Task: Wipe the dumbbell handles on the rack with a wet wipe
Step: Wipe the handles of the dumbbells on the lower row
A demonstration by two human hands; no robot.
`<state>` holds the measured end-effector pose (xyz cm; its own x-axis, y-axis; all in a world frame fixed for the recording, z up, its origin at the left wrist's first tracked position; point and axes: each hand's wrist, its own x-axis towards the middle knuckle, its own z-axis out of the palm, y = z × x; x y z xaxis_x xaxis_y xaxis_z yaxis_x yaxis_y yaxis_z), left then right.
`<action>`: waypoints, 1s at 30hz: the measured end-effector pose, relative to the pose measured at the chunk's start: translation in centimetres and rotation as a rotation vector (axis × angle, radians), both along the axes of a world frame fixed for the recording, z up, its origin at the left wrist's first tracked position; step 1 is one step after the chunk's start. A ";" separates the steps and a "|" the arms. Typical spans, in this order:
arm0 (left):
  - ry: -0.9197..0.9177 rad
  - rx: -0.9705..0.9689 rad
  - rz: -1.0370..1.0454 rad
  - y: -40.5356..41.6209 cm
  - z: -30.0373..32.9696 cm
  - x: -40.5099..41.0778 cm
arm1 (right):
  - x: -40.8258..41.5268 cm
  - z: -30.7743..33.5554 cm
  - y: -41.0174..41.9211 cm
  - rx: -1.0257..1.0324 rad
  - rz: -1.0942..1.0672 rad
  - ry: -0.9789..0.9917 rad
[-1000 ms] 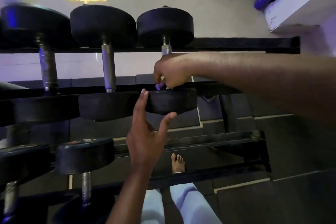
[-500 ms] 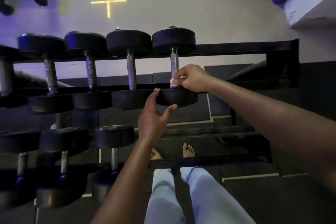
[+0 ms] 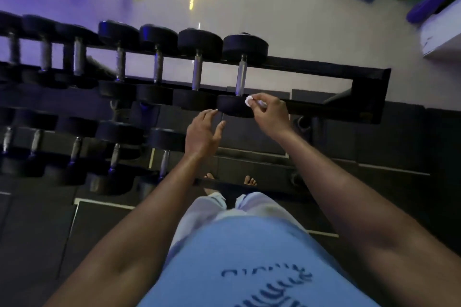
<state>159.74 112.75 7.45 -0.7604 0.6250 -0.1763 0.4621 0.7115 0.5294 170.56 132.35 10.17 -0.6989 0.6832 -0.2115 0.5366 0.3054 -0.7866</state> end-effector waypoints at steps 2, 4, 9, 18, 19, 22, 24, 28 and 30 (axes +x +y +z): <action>0.009 -0.008 0.024 -1.0 0.6 1.0 | 1.3 0.9 -1.2 0.029 0.019 -0.014; 0.009 -0.001 0.047 -2.1 0.9 1.8 | 2.2 1.2 -2.3 0.047 0.046 -0.026; 0.000 0.021 0.125 -5.3 1.1 3.9 | 2.6 1.2 -5.6 0.035 0.164 -0.061; 0.017 0.018 0.324 -15.8 1.4 4.1 | 0.5 0.5 -15.9 0.058 0.432 -0.083; 0.025 0.029 0.349 -17.3 1.4 4.1 | 0.0 0.5 -17.4 0.062 0.466 -0.083; 0.043 0.045 0.441 -23.0 1.2 3.9 | -2.0 0.8 -22.5 0.072 0.554 -0.086; 0.034 0.052 0.500 -27.4 1.0 3.7 | -3.6 0.7 -26.4 0.087 0.601 -0.082; 0.034 0.060 0.613 -37.9 0.4 2.9 | -7.2 -0.1 -36.4 0.065 0.681 -0.095; 0.042 0.048 0.635 -43.8 0.2 2.5 | -8.8 -0.6 -42.1 0.058 0.703 -0.085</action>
<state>162.25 68.97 7.68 -0.9911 0.0562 -0.1210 -0.0211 0.8296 0.5580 161.72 90.26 9.58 -0.9611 0.0880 -0.2618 0.2557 0.6418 -0.7230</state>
